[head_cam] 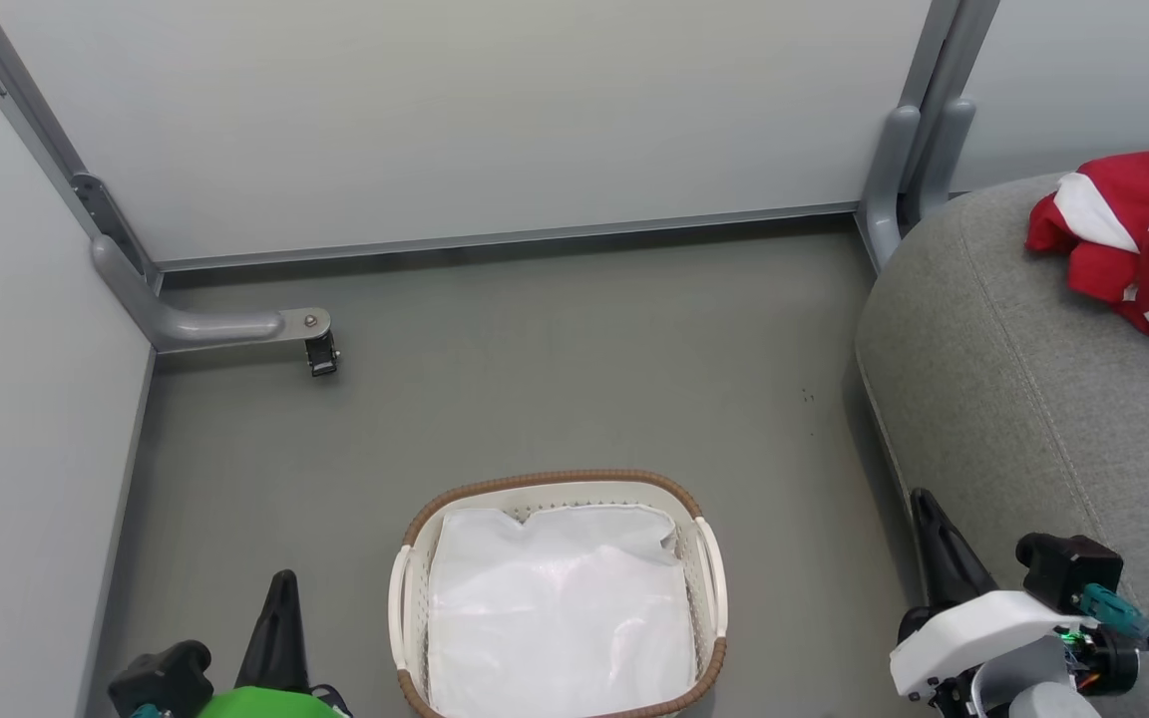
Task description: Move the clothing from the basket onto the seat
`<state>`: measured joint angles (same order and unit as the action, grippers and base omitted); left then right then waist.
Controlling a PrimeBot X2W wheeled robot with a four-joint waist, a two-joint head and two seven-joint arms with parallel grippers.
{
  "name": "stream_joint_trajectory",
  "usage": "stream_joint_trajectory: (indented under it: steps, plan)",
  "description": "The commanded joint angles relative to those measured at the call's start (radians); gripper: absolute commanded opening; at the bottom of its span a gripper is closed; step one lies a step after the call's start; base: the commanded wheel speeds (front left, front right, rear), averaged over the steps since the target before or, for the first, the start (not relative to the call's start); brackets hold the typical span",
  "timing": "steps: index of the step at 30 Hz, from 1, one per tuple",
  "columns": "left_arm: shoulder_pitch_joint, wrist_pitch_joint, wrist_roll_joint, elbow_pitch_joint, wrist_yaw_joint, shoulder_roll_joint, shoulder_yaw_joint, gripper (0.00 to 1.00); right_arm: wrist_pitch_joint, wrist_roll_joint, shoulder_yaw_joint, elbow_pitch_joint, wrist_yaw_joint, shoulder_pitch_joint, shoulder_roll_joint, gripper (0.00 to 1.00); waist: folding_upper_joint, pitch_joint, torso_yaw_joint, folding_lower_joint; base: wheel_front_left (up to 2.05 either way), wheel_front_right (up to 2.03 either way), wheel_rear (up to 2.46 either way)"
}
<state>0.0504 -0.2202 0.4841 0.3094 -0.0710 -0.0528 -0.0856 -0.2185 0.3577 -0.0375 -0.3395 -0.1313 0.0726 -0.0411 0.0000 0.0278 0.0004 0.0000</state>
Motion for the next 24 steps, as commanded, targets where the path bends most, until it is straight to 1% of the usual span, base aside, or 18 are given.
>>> stream_joint_trajectory:
  steps: [1,12,24]
  plan:
    - [-0.023,0.010,0.041,-0.017,-0.007,-0.002,0.013,0.00,0.011,0.047,0.009,0.020,0.000,0.017,-0.003,0.00,0.0000,0.000,0.000,0.0000,0.00,0.00,0.00]
    - [-0.046,0.059,0.207,-0.025,-0.015,-0.002,0.041,0.00,0.060,0.231,0.031,0.033,0.000,0.021,-0.004,0.00,0.0000,-0.003,0.000,0.0000,0.00,0.00,0.00]
    - [-0.067,0.106,0.365,-0.033,-0.023,-0.001,0.069,0.00,0.106,0.406,0.052,0.045,0.000,0.026,-0.005,0.00,0.0000,-0.005,0.000,0.0000,0.00,0.00,0.00]
